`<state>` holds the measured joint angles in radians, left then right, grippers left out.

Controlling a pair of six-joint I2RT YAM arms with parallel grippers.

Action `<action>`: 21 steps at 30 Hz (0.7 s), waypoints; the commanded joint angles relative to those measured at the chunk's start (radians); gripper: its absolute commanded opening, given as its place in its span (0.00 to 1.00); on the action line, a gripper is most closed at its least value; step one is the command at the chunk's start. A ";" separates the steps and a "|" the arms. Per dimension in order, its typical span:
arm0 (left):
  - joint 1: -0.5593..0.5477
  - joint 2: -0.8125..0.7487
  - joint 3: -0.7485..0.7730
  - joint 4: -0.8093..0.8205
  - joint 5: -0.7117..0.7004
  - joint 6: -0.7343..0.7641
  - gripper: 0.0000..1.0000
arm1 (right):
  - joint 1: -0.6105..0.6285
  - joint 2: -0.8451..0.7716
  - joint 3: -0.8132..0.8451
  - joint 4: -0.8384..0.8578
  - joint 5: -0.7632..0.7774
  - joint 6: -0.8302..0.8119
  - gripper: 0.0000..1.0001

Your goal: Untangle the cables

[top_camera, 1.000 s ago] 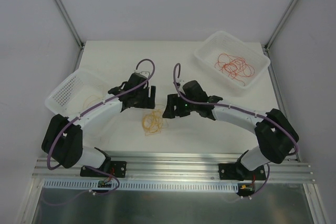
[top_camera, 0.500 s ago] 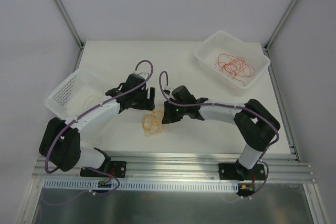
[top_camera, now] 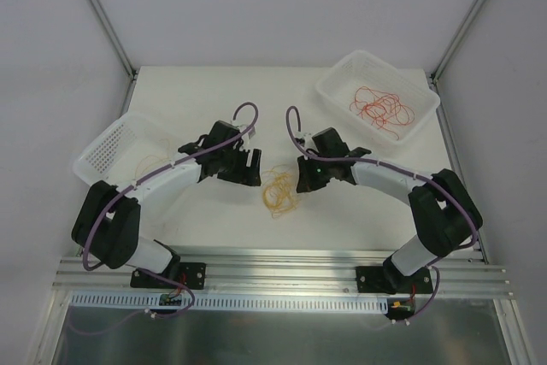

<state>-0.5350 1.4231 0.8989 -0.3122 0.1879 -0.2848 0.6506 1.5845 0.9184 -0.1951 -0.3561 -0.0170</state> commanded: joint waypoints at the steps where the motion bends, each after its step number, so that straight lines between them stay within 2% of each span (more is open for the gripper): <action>1: 0.003 0.025 0.017 0.064 0.145 0.045 0.72 | -0.019 -0.041 0.016 -0.104 -0.049 -0.127 0.01; 7: 0.003 0.089 0.021 0.127 0.156 0.019 0.70 | -0.040 -0.040 0.017 -0.121 -0.087 -0.147 0.01; 11: 0.003 0.157 0.037 0.209 0.156 -0.014 0.63 | -0.043 -0.037 0.014 -0.119 -0.093 -0.149 0.00; 17: -0.003 0.246 0.086 0.248 0.209 -0.016 0.59 | -0.049 -0.031 0.020 -0.122 -0.101 -0.149 0.01; 21: -0.011 0.284 0.118 0.257 0.231 -0.030 0.50 | -0.049 -0.026 0.026 -0.122 -0.103 -0.144 0.01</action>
<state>-0.5373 1.6905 0.9726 -0.1009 0.3641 -0.3016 0.6056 1.5780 0.9184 -0.3042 -0.4297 -0.1410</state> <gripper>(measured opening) 0.528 0.011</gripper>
